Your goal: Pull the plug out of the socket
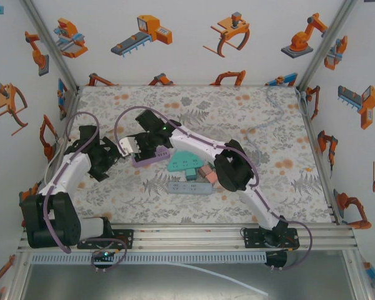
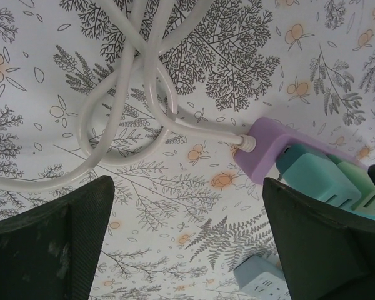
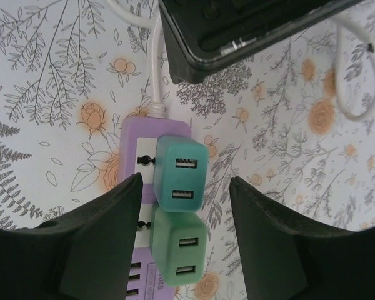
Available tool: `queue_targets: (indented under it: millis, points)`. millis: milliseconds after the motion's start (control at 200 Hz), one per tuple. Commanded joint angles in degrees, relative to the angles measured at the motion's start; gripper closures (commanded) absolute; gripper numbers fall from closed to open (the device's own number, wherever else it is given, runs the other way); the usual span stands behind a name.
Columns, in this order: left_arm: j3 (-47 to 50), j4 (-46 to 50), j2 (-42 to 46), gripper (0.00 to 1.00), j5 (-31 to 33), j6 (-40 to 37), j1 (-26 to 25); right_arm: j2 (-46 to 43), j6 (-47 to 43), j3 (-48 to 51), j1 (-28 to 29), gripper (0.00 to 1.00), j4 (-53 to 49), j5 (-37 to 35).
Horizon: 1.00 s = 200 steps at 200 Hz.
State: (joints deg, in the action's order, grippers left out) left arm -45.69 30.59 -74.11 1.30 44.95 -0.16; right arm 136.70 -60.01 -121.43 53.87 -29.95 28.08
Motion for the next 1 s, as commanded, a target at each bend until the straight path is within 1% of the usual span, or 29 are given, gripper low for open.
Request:
queue_targets:
  millis: [0, 210, 486, 606, 706, 761, 811, 996]
  points:
    - [0.75, -1.63, -1.28, 0.09, -2.48, -2.02, 0.25, 1.31, 0.90, -3.14, 0.50, 0.47, -3.02, -0.30]
    - [4.06, -9.01, -2.74, 0.13, -9.52, -2.78, 0.30, 2.97, 2.12, -4.03, 0.50, 0.52, -3.13, 0.42]
    - [5.00, -12.68, -6.76, 0.17, -13.16, -3.45, 0.16, 4.52, 3.58, -4.97, 0.61, 0.59, -3.18, 1.69]
    - [5.24, -12.67, -7.55, 0.21, -13.00, -3.73, -0.01, 4.97, 3.84, -5.06, 0.61, 0.61, -3.03, 1.89]
    - [4.89, -10.94, -8.21, 0.32, -10.85, -3.68, -0.51, 5.04, 4.28, -4.97, 0.62, 0.64, -2.58, 2.22]
    - [4.28, -9.02, -8.73, 0.35, -8.38, -3.76, -1.04, 5.15, 4.71, -4.91, 0.67, 0.65, -2.13, 2.42]
    - [3.85, -8.00, -9.25, 0.35, -7.31, -4.22, -1.39, 5.22, 5.31, -4.99, 0.69, 0.66, -1.74, 2.37]
    - [3.44, -8.16, -10.85, 0.35, -7.19, -4.74, -2.89, 5.50, 6.87, -5.40, 0.70, 0.68, -0.98, 2.55]
